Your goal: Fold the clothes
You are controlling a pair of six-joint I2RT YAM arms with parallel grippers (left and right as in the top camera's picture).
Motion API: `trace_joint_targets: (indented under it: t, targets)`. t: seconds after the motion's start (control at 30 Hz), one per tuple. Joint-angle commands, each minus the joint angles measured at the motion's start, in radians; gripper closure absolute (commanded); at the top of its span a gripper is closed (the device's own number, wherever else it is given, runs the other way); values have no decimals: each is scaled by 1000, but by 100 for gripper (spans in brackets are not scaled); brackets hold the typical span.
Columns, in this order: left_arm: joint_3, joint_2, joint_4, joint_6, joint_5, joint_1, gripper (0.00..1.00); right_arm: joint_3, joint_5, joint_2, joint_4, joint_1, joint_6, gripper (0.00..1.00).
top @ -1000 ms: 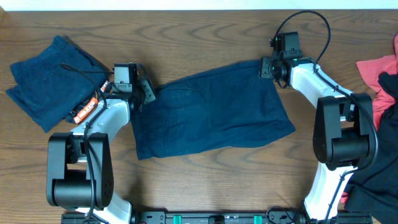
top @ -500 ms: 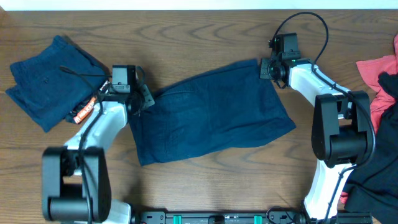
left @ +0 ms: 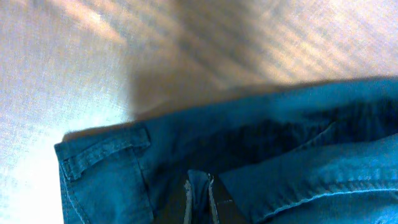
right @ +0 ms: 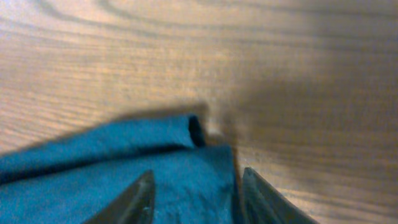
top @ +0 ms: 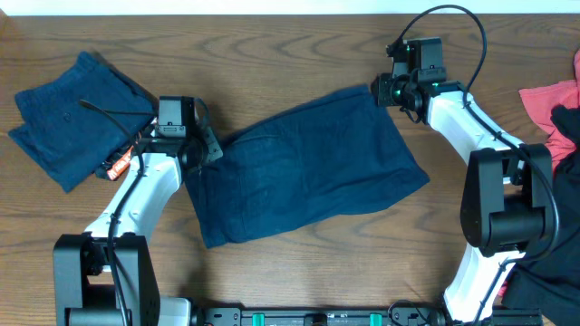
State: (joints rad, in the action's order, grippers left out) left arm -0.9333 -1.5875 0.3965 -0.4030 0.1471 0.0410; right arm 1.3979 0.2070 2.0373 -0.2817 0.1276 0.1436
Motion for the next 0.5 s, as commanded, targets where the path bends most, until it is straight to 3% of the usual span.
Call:
trace_joint_targets:
  t: [0.0, 0.13, 0.33, 0.43, 0.47]
  targets:
    - [-5, 8, 50, 6, -8, -3, 94, 2, -4, 41, -10, -11, -11, 43]
    - [-5, 8, 88, 6, -8, -3, 94, 2, 37, 93, 6, -11, -11, 36]
    - [-5, 8, 85, 6, -8, -3, 94, 2, 106, 139, 74, -9, -19, 37]
    - [-5, 8, 85, 6, -8, -3, 94, 2, 107, 152, 80, -9, -22, 52]
    - [-5, 8, 85, 6, -8, -3, 94, 2, 109, 154, 80, -9, -29, 69]
